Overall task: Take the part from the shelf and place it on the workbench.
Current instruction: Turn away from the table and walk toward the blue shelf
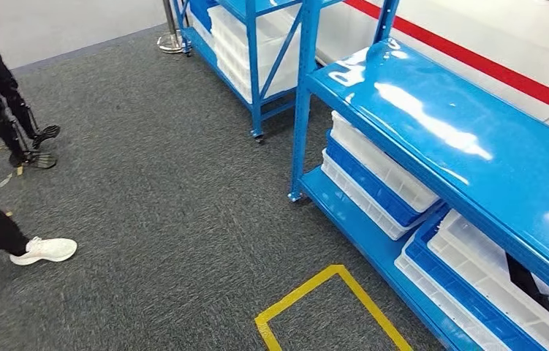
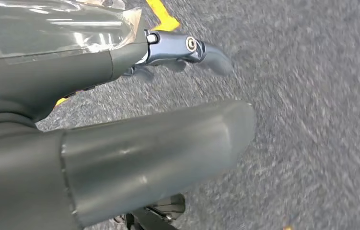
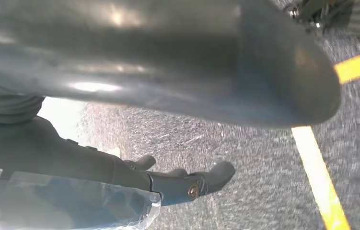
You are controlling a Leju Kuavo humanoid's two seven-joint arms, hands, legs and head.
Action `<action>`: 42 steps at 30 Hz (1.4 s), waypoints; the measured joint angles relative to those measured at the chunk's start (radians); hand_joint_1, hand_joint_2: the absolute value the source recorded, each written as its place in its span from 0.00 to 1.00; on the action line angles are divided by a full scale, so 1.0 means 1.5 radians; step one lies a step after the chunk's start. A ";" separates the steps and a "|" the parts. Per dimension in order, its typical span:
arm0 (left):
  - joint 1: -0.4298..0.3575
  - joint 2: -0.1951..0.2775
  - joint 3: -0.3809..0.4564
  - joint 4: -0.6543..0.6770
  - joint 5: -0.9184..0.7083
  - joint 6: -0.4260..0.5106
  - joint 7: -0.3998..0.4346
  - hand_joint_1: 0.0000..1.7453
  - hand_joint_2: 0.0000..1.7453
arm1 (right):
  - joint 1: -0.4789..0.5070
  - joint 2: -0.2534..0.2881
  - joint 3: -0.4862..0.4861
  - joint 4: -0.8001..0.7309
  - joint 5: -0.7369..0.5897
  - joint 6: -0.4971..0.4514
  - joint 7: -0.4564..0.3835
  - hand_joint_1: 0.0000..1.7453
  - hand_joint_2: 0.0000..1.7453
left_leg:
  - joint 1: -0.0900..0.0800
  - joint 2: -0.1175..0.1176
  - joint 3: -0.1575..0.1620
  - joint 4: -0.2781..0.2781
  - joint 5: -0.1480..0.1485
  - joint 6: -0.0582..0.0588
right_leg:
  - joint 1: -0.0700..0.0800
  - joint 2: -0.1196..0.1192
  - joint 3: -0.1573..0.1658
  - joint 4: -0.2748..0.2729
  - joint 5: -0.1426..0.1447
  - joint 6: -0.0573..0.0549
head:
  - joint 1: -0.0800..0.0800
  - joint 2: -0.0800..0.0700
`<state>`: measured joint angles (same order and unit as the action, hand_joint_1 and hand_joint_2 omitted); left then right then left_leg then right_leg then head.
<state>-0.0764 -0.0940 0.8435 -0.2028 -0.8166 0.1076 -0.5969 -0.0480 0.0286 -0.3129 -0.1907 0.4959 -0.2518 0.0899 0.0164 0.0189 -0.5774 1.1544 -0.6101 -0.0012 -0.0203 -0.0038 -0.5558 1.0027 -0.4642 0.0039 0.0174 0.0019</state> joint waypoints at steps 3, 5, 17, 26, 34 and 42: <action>0.004 0.000 0.000 0.000 0.000 0.000 0.002 0.00 0.00 | 0.000 0.000 -0.001 0.000 0.000 0.000 0.000 0.00 0.00 | 0.000 -0.014 -0.050 0.092 -0.026 0.002 | 0.005 0.029 -0.001 0.001 0.001 -0.003 | -0.001 0.000; 0.005 0.000 0.000 0.000 0.000 0.001 0.003 0.00 0.00 | 0.001 0.000 -0.001 0.000 0.001 0.000 0.001 0.00 0.00 | 0.001 -0.020 -0.030 0.038 0.019 0.005 | 0.006 0.049 0.000 0.003 0.001 -0.003 | -0.001 0.000; 0.005 -0.001 0.000 0.000 0.000 0.003 0.006 0.00 0.00 | 0.000 0.002 -0.002 0.000 0.005 0.000 0.005 0.00 0.00 | -0.004 0.006 0.023 -0.100 0.082 0.039 | 0.006 0.014 -0.103 0.176 -0.074 0.015 | 0.004 0.000; 0.002 0.000 0.001 0.000 0.002 0.002 0.008 0.00 0.00 | 0.000 0.003 -0.003 0.000 0.007 0.000 0.008 0.00 0.00 | -0.008 0.077 0.041 -0.100 0.067 0.013 | 0.005 -0.045 -0.002 0.001 -0.007 0.023 | 0.003 0.000; 0.004 -0.001 0.014 0.000 0.013 0.004 0.009 0.00 0.00 | 0.001 0.002 -0.003 0.000 0.011 0.000 0.009 0.00 0.00 | 0.001 -0.014 -0.051 0.094 -0.021 -0.001 | -0.001 0.029 0.001 -0.002 0.001 -0.002 | -0.001 0.000; 0.002 -0.002 0.016 0.000 0.009 0.004 0.009 0.00 0.00 | 0.004 0.004 -0.003 0.000 0.010 0.000 0.010 0.00 0.00 | 0.001 -0.051 0.019 -0.086 0.076 0.018 | 0.002 0.087 -0.017 0.005 0.003 0.022 | 0.000 0.000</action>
<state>-0.0727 -0.0973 0.8680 -0.2029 -0.8030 0.1137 -0.5841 -0.0419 0.0340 -0.3180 -0.1906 0.5112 -0.2520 0.1045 0.0176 -0.0575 -0.5494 1.0256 -0.4955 0.0265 -0.0167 0.1274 -0.5816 1.0098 -0.4599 0.0371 0.0173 0.0019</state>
